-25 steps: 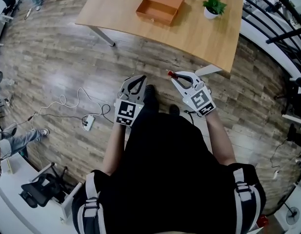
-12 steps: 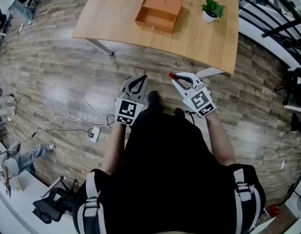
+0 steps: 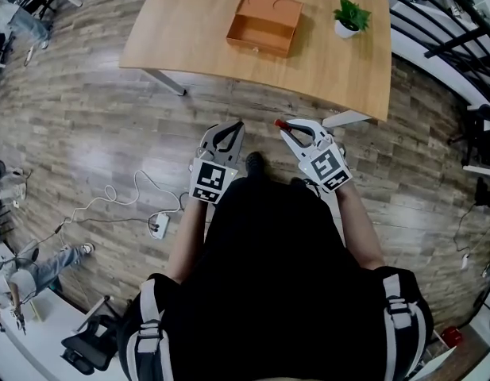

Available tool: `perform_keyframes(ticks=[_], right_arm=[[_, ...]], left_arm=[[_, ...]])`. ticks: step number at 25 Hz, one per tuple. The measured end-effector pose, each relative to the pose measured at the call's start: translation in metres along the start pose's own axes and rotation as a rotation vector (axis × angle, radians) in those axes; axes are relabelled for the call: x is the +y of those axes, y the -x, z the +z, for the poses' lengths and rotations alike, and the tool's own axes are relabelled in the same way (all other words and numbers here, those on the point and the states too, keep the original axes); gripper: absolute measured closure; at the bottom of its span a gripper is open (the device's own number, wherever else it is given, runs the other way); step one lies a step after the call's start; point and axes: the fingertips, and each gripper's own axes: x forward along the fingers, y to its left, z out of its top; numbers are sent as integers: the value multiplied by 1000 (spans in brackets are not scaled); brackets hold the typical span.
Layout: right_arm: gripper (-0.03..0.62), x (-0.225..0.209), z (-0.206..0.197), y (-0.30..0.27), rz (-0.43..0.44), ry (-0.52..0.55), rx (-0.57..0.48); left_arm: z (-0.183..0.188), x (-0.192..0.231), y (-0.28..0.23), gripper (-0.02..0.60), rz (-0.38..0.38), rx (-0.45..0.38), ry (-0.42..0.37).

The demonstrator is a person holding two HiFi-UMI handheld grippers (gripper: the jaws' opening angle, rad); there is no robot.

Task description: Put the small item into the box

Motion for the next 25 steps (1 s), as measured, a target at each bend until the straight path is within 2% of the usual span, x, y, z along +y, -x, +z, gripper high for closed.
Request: perform_keyframes(ticks=[10,25], right_arm=[[528,-6,24,-33,-2,20,-12],[528,-13,34,-64,-36,3,7]], left_arm=[[-5,35,7,560,11,-9,-1],[-10,71,0,560,-29,-23,-7]])
